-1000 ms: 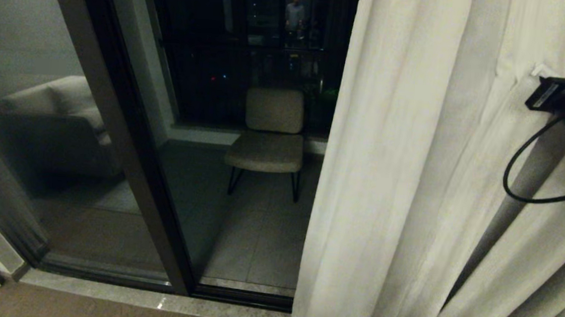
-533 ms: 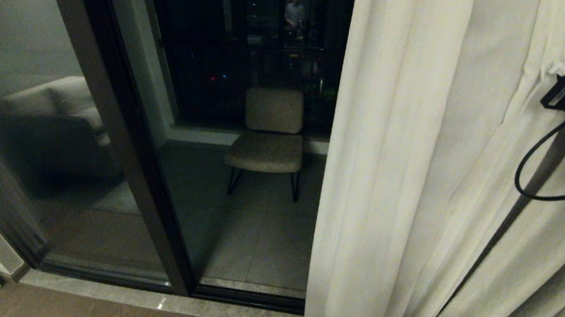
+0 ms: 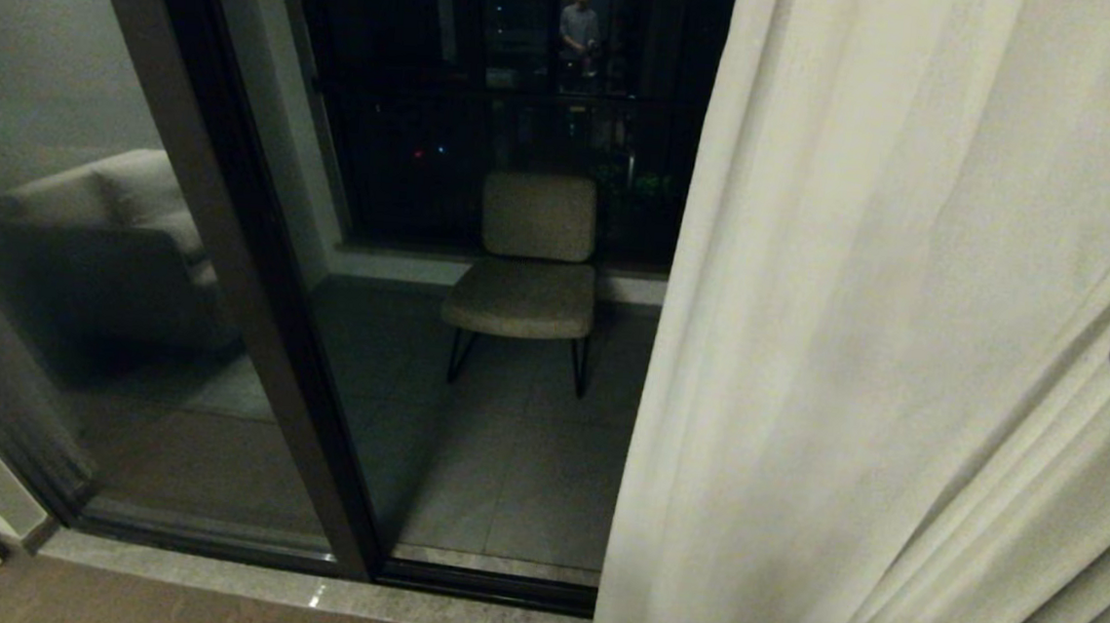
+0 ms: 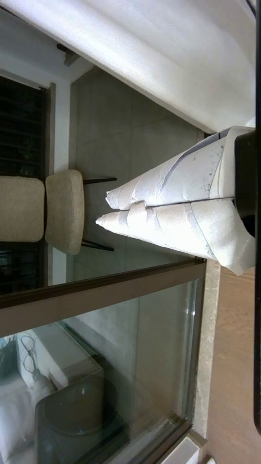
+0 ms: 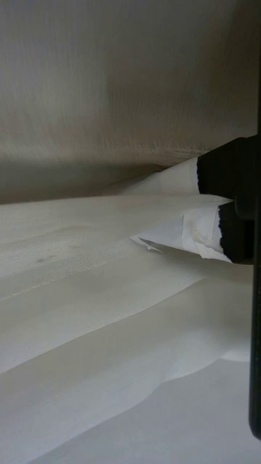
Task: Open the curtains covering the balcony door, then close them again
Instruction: Pull the inner curtains open on both sides
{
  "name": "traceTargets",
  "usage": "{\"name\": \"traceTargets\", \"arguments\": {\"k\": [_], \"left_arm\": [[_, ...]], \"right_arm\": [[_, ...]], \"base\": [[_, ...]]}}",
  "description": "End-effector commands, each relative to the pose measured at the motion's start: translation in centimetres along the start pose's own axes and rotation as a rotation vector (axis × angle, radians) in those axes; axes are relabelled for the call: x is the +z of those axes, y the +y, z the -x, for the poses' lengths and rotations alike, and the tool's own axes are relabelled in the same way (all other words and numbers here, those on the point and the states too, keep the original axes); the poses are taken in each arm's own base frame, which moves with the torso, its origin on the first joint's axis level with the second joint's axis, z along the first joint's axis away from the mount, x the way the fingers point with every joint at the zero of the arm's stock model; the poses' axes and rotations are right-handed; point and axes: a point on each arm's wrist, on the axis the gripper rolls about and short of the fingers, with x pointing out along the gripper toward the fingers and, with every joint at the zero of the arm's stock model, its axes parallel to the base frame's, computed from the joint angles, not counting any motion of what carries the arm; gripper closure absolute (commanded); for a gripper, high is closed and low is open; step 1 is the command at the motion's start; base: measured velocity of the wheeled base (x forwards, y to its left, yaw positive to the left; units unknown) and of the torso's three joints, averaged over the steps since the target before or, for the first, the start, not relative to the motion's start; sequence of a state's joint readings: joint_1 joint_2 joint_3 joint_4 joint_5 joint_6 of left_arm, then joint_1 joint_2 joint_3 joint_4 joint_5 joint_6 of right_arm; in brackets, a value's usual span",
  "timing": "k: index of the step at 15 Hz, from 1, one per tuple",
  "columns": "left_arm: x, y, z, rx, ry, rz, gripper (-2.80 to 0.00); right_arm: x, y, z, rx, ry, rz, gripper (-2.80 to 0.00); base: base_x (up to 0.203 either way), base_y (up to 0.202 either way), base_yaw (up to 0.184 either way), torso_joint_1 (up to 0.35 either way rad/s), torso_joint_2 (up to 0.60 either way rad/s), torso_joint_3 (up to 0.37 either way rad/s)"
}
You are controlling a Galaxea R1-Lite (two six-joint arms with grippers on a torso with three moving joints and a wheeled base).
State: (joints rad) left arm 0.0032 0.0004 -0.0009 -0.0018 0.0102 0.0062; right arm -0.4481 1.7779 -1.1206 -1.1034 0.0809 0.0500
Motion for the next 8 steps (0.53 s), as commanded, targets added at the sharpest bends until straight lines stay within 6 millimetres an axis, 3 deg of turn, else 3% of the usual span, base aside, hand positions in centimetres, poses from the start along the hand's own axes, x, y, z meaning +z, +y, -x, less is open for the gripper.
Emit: {"name": "traceTargets", "arguments": {"k": [1,8], "left_arm": [[0.0,0.0,0.0,0.0,0.001,0.0,0.0],[0.0,0.0,0.0,0.0,0.0,0.0,0.0]], "right_arm": [[-0.3,-3.5,-0.5,-0.086,-0.007,0.042,0.0],[-1.5,-14.4,-0.7,-0.327,-0.011,0.133,0.0]], "base": [[0.0,0.0,0.0,0.0,0.0,0.0],[0.0,0.0,0.0,0.0,0.0,0.0]]}}
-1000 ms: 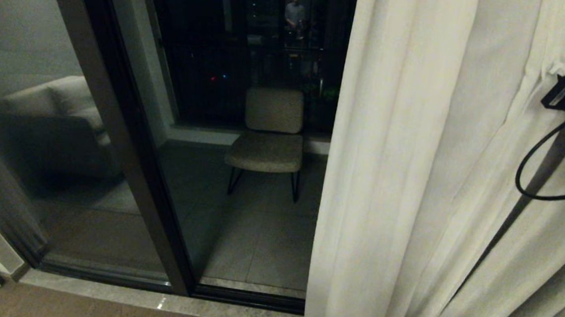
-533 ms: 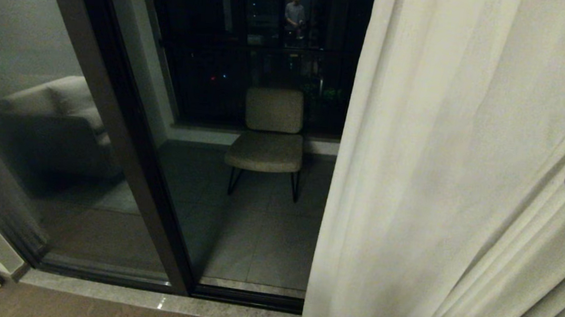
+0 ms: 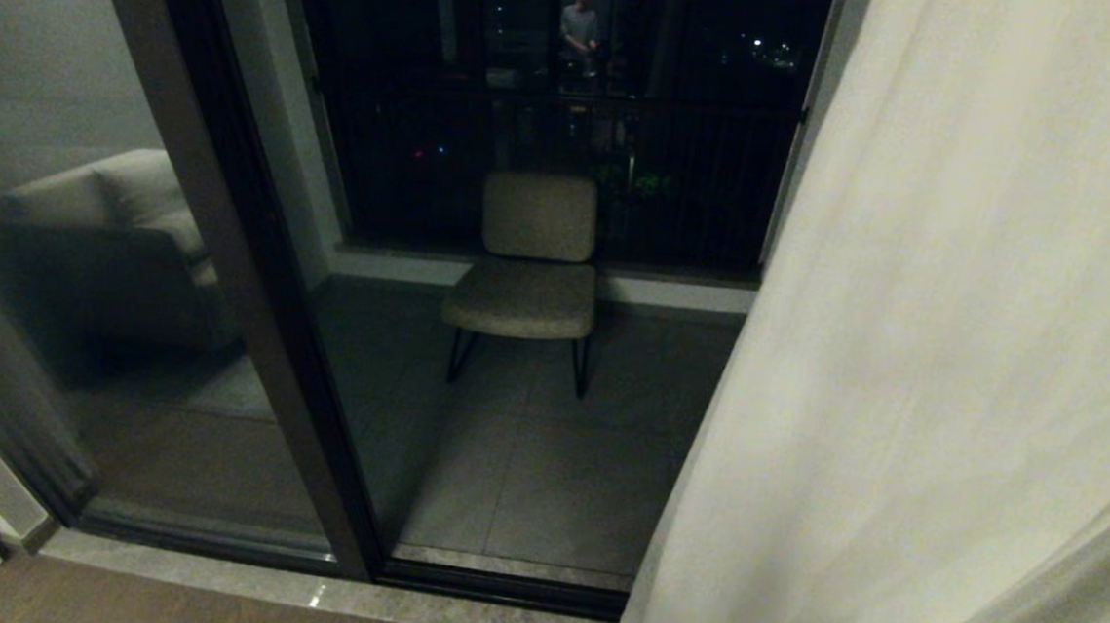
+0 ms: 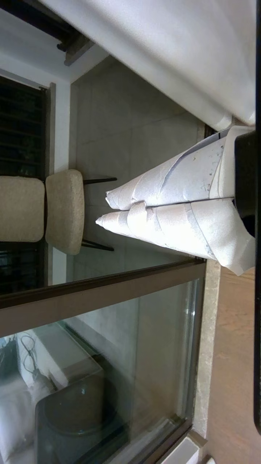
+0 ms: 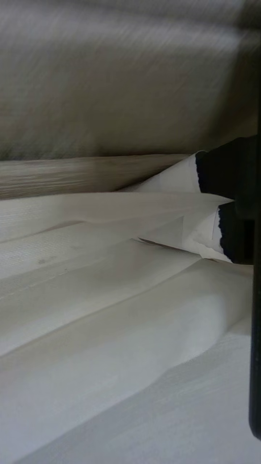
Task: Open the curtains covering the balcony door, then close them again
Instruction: Pull the inner curtains open on both sides
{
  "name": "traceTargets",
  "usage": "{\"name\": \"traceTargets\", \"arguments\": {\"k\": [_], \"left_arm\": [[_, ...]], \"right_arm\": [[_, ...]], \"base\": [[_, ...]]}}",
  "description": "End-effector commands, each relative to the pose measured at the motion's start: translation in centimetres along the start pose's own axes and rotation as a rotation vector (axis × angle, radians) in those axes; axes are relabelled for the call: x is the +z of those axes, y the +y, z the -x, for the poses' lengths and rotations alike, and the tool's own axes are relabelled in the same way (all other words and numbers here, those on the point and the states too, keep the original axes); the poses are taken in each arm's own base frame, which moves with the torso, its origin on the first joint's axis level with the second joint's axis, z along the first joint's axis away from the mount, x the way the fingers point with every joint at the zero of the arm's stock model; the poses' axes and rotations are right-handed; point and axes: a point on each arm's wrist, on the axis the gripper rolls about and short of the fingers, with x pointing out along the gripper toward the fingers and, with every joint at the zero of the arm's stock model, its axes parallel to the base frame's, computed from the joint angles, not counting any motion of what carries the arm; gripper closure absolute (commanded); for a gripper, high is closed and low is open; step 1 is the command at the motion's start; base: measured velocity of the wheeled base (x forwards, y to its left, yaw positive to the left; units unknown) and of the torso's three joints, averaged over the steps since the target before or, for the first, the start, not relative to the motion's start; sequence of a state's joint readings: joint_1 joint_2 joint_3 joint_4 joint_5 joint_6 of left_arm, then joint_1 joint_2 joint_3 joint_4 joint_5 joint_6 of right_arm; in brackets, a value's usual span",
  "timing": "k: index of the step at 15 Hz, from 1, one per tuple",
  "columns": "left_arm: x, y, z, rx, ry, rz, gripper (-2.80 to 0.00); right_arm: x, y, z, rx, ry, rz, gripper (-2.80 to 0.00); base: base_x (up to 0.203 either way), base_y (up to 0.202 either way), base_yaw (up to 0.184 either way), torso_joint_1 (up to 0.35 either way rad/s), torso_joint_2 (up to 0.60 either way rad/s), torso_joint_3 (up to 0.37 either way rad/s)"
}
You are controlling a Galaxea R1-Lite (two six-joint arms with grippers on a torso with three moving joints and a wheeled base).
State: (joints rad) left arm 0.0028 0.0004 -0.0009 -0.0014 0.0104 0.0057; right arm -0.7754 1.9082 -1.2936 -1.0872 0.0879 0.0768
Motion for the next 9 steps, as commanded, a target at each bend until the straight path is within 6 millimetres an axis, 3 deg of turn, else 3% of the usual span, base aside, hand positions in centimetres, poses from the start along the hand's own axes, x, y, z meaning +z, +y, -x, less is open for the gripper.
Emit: {"name": "traceTargets", "arguments": {"k": [1,6,9], "left_arm": [[0.0,0.0,0.0,0.001,-0.001,0.0,0.0],[0.0,0.0,0.0,0.001,-0.001,0.0,0.0],[0.0,0.0,0.0,0.001,0.0,0.0,0.0]], "right_arm": [[-2.0,-3.1,-0.6,-0.069,0.024,0.03,0.0],[-3.3,-6.8,-0.4,-0.147,0.042,0.064,0.0],[-3.7,-7.7,-0.3,-0.168,0.048,0.072,0.0]], "base": [[0.0,0.0,0.0,0.0,0.0,0.0],[0.0,0.0,0.0,0.0,0.0,0.0],[0.0,0.0,0.0,0.0,0.0,0.0]]}}
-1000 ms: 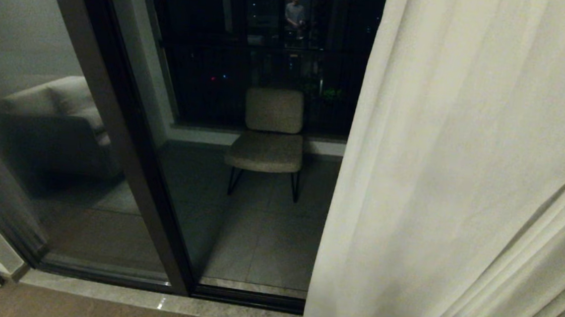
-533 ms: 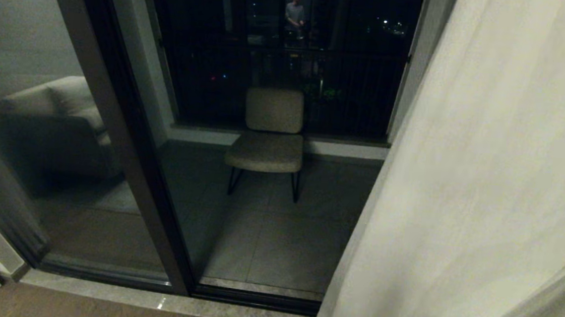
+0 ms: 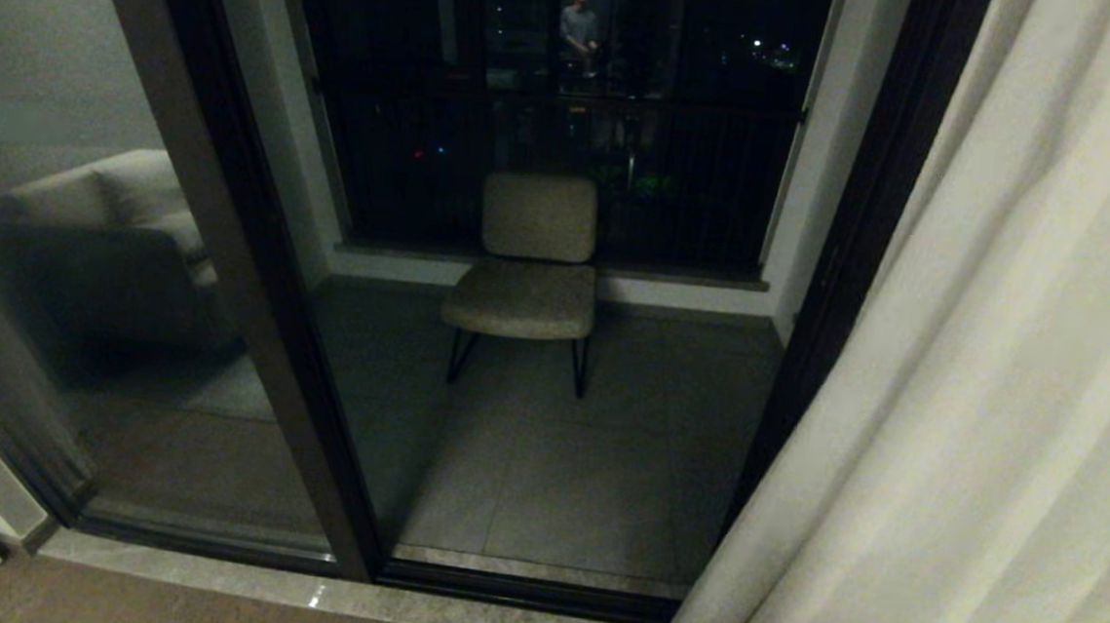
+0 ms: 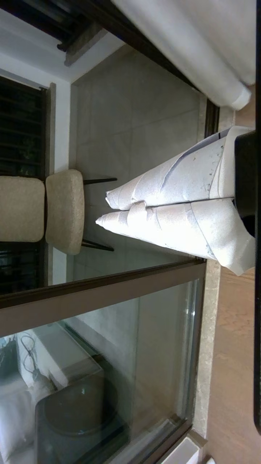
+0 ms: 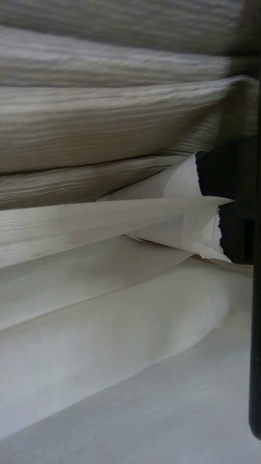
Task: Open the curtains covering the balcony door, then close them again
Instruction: Pull the inner curtains open on both sides
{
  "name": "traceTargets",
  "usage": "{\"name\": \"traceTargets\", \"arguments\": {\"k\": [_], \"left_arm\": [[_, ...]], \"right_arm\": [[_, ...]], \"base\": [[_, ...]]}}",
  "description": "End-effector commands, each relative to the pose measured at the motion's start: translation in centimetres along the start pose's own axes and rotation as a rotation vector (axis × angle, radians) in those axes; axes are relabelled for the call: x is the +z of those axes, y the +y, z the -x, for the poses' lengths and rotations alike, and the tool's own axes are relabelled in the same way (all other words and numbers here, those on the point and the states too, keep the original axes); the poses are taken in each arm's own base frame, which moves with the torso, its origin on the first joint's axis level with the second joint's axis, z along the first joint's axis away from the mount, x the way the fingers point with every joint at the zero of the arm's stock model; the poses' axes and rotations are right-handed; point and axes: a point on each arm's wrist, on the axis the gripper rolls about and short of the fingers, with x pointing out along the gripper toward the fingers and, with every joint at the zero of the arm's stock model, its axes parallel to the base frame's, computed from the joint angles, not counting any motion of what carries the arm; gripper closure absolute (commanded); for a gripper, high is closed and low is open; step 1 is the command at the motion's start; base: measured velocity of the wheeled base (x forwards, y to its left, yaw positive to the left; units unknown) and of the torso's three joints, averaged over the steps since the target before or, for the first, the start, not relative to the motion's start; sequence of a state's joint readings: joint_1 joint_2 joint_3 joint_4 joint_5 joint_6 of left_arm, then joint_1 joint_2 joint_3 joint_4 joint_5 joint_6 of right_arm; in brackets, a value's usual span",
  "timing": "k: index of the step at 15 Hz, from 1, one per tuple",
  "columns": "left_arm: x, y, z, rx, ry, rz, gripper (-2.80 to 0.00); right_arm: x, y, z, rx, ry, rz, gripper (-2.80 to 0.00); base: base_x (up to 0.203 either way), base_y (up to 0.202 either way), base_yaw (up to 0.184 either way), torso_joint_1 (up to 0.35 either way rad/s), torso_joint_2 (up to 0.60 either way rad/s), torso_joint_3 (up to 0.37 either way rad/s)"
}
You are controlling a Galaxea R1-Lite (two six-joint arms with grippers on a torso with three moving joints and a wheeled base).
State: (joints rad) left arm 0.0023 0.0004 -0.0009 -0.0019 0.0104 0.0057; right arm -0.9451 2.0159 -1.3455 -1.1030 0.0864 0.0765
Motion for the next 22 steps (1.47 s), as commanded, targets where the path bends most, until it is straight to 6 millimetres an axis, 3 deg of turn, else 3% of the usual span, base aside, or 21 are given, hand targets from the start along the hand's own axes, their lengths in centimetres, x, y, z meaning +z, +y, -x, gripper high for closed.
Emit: {"name": "traceTargets", "arguments": {"k": [1,4,7,11,16,22], "left_arm": [[0.0,0.0,0.0,0.001,-0.001,0.0,0.0],[0.0,0.0,0.0,0.001,0.001,0.0,0.0],[0.0,0.0,0.0,0.001,-0.001,0.0,0.0],[0.0,0.0,0.0,0.001,0.001,0.0,0.0],[0.0,0.0,0.0,0.001,-0.002,0.0,0.0],[0.0,0.0,0.0,0.001,0.0,0.0,0.0]], "right_arm": [[-0.8,-0.6,-0.1,-0.013,0.013,0.004,0.0],[0.1,-0.3,0.2,-0.004,-0.001,0.006,0.0],[1.7,1.2,0.6,0.03,-0.021,-0.007,0.0],[3.8,3.7,3.7,0.121,-0.005,-0.031,0.0],[6.2,8.5,8.5,0.297,0.022,-0.098,0.0],[6.2,13.3,10.2,0.452,0.024,-0.195,0.0]], "base": [[0.0,0.0,0.0,0.0,0.0,0.0],[0.0,0.0,0.0,0.0,0.0,0.0],[0.0,0.0,0.0,0.0,0.0,0.0],[0.0,0.0,0.0,0.0,0.0,0.0],[0.0,0.0,0.0,0.0,0.0,0.0],[0.0,0.0,0.0,0.0,0.0,0.0]]}}
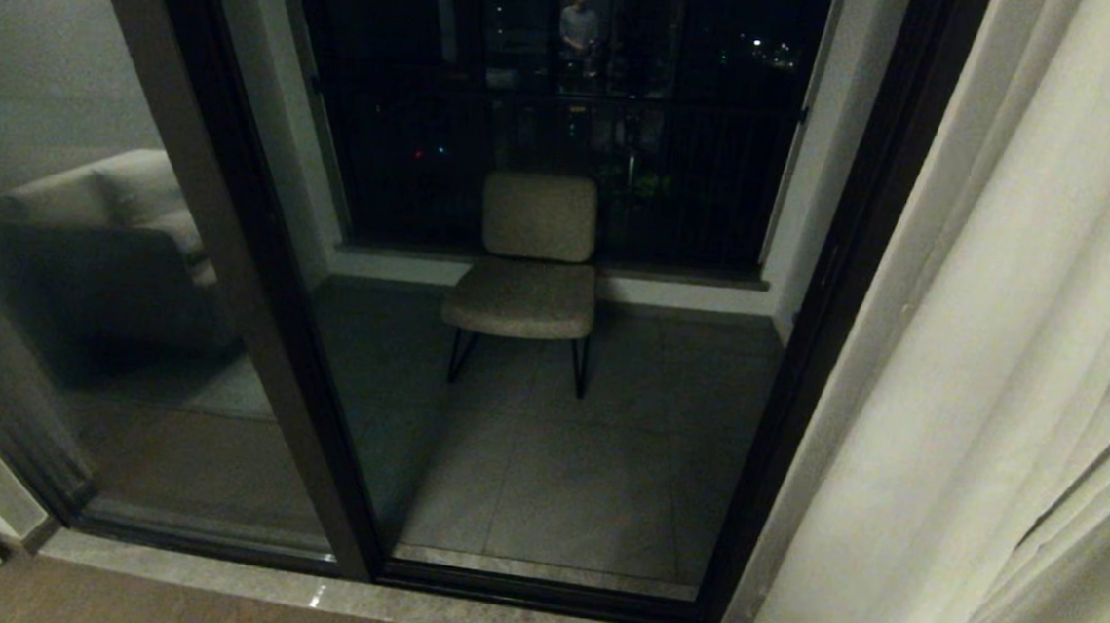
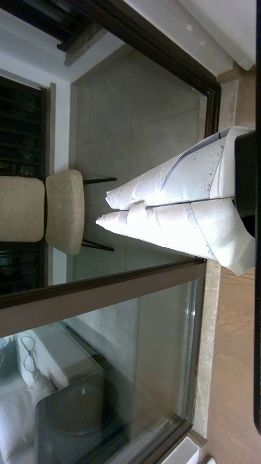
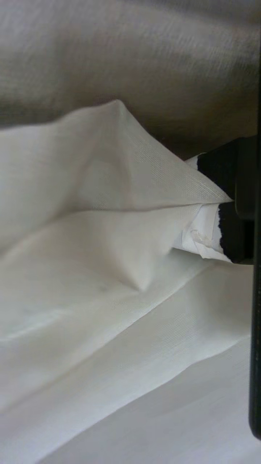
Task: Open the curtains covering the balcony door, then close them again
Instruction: Pull the inner curtains open on both sides
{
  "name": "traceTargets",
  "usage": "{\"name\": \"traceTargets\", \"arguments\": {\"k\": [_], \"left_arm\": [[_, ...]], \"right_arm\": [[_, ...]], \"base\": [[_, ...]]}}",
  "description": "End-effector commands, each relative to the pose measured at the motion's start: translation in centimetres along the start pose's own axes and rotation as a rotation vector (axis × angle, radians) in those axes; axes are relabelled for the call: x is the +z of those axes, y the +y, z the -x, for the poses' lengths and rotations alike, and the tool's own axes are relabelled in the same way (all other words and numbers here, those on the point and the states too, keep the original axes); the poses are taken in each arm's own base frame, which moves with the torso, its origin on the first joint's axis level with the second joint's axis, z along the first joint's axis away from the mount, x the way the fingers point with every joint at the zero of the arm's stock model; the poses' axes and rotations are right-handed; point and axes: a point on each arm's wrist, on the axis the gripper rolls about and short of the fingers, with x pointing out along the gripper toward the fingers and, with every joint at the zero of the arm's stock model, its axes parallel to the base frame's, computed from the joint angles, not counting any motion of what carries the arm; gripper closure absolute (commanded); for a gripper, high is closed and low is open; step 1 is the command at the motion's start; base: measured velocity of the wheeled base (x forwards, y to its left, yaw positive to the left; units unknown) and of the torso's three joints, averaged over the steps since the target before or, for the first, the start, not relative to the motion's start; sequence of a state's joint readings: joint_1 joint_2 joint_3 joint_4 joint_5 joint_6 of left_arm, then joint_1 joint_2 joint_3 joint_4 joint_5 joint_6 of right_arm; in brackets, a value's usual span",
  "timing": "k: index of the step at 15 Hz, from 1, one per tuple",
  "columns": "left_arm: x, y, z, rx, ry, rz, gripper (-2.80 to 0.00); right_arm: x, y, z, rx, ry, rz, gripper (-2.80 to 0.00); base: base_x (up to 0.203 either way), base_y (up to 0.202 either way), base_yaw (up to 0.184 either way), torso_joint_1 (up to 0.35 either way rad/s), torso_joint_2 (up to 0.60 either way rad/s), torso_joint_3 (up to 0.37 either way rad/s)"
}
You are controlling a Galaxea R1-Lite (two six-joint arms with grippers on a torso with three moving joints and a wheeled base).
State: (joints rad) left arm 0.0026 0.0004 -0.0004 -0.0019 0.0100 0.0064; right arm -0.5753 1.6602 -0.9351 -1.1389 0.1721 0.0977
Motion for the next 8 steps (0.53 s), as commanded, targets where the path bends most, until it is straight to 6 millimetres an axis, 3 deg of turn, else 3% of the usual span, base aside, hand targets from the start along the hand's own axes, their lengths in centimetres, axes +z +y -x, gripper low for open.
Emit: {"name": "traceTargets", "arguments": {"k": [1,6,7,8], "left_arm": [[0.0,0.0,0.0,0.001,0.0,0.0,0.0],[0.0,0.0,0.0,0.001,-0.001,0.0,0.0],[0.0,0.0,0.0,0.001,-0.002,0.0,0.0],[0.0,0.0,0.0,0.001,-0.001,0.0,0.0]], "right_arm": [[0.1,1.5,0.0,0.047,-0.01,-0.029,0.0],[-0.1,2.4,0.1,0.074,-0.001,-0.042,0.0],[-0.1,2.5,0.2,0.075,0.003,-0.044,-2.8],[-0.3,2.6,0.5,0.076,0.012,-0.044,-2.8]], "base": [[0.0,0.0,0.0,0.0,0.0,0.0],[0.0,0.0,0.0,0.0,0.0,0.0],[0.0,0.0,0.0,0.0,0.0,0.0],[0.0,0.0,0.0,0.0,0.0,0.0]]}}
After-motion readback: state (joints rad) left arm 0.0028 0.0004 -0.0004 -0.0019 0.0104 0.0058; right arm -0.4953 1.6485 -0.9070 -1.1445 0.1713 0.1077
